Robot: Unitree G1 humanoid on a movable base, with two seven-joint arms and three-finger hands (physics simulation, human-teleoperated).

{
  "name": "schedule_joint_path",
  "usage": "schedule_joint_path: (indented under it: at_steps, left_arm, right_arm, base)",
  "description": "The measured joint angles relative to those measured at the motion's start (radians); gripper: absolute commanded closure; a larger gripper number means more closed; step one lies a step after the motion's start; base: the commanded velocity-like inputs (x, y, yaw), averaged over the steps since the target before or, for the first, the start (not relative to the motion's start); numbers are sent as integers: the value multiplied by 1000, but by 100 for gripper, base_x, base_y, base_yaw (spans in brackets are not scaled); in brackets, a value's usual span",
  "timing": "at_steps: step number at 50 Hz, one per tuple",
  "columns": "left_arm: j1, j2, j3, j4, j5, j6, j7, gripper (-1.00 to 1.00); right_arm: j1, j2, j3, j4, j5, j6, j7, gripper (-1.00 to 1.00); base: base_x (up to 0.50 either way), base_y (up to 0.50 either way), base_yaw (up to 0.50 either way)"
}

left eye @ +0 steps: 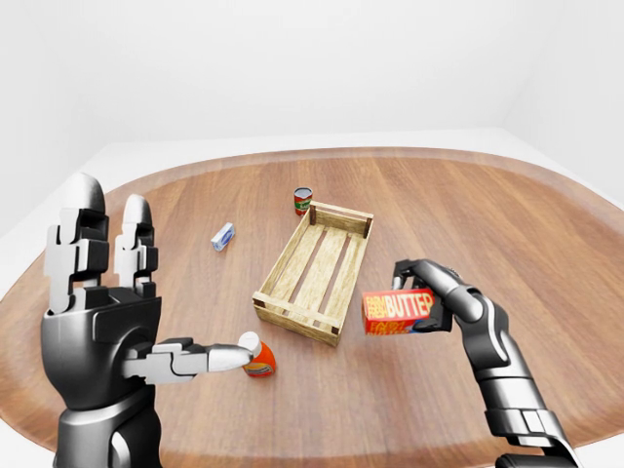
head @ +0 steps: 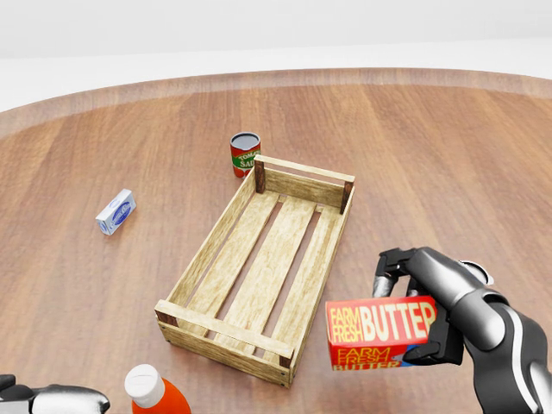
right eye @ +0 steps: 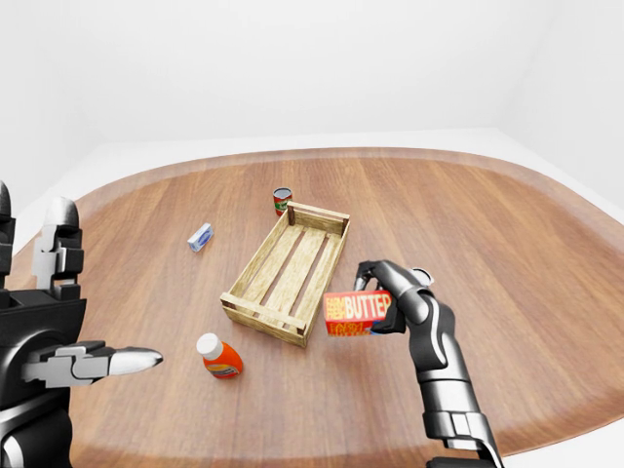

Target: Pick up the butter and put it in the tray.

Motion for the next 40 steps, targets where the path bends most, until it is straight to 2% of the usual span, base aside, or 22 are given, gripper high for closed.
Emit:
schedule_joint_path:
  at_steps: [10, 18, 28, 40]
  left_arm:
    - [-5, 2, 7, -3, -6, 0, 2, -100]
    - [-4, 1, 6, -2, -4, 0, 2, -100]
    - [-11, 3, 11, 3, -6, 0, 4, -100]
    - [-20, 7, 24, -1, -17, 0, 8, -100]
  right_arm:
    - [-34, 12, -8, -132, -79, 0, 71, 100]
    - [-91, 13, -19, -160, -67, 0, 82, 100]
    - [-231, 6, -23, -21, 42, 0, -4, 100]
    - [-427, 20, -3, 246, 197, 0, -174, 100]
  base:
    - [0, 0, 0]
    - [0, 0, 0]
    - [0, 0, 0]
    - [0, 0, 0]
